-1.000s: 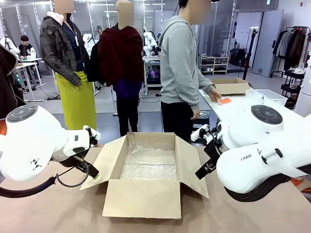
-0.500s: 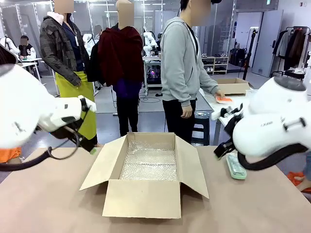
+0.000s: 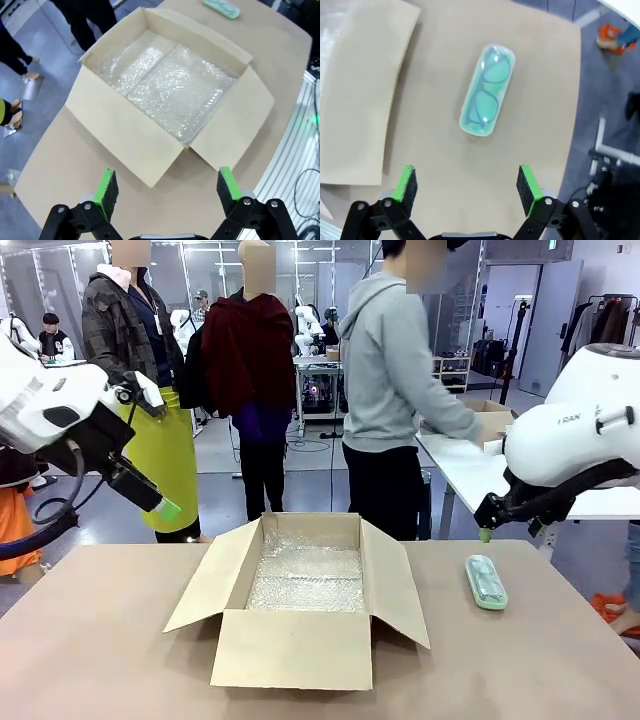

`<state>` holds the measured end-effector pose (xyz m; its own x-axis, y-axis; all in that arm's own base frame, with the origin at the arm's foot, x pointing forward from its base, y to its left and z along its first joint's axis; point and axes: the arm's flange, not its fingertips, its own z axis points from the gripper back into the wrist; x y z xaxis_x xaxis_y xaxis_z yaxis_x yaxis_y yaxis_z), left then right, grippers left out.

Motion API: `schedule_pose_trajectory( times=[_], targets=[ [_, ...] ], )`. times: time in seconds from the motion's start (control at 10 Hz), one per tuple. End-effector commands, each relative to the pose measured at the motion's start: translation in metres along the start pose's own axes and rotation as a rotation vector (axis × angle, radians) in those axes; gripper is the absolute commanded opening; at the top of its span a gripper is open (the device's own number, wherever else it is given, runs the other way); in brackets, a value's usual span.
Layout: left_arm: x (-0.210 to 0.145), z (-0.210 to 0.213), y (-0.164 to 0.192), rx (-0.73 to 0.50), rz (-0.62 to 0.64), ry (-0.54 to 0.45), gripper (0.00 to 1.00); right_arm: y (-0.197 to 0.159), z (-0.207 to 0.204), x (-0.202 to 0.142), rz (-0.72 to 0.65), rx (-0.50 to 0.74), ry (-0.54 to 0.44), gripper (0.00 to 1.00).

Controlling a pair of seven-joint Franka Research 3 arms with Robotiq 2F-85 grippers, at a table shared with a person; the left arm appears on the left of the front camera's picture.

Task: Pack the glasses set securely to prepare it for shipping.
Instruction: Place the Glasses case inside the Package Box.

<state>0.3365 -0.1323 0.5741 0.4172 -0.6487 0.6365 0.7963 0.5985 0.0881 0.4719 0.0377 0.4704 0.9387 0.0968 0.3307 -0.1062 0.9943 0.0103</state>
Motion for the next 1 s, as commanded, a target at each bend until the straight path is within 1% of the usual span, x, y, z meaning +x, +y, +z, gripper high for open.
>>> schedule_pose_trajectory(
  times=[0.0, 0.1, 0.2, 0.3, 0.5, 0.6, 0.7, 0.8, 0.9],
  targets=[
    [-0.011, 0.011, -0.006, -0.063, -0.037, -0.036, 1.0, 0.003, -0.017, 0.021, -0.107, -0.027, 0.07, 1.0],
    [-0.015, 0.02, -0.007, -0.078, -0.029, -0.055, 1.0, -0.002, -0.024, 0.024, -0.126, -0.021, 0.068, 1.0],
    [-0.017, 0.022, -0.003, -0.101, -0.009, -0.058, 1.0, -0.001, -0.019, 0.023, -0.126, -0.021, 0.048, 1.0],
    [-0.003, 0.014, -0.008, -0.026, -0.021, -0.033, 1.0, -0.009, -0.024, 0.015, -0.088, -0.008, 0.059, 1.0],
    [-0.003, 0.014, -0.008, -0.026, -0.021, -0.033, 1.0, -0.009, -0.024, 0.015, -0.088, -0.008, 0.059, 1.0],
    [-0.003, 0.014, -0.008, -0.026, -0.021, -0.033, 1.0, -0.01, -0.028, 0.02, -0.102, -0.008, 0.062, 1.0],
    [-0.003, 0.014, -0.008, -0.026, -0.021, -0.033, 1.0, -0.023, -0.038, 0.04, -0.172, 0.009, 0.14, 1.0],
    [-0.003, 0.014, -0.008, -0.026, -0.021, -0.033, 1.0, -0.035, -0.056, 0.057, -0.158, 0.072, 0.197, 1.0],
    [-0.003, 0.014, -0.008, -0.026, -0.021, -0.033, 1.0, -0.041, -0.073, 0.068, -0.192, 0.094, 0.208, 1.0]
  ],
)
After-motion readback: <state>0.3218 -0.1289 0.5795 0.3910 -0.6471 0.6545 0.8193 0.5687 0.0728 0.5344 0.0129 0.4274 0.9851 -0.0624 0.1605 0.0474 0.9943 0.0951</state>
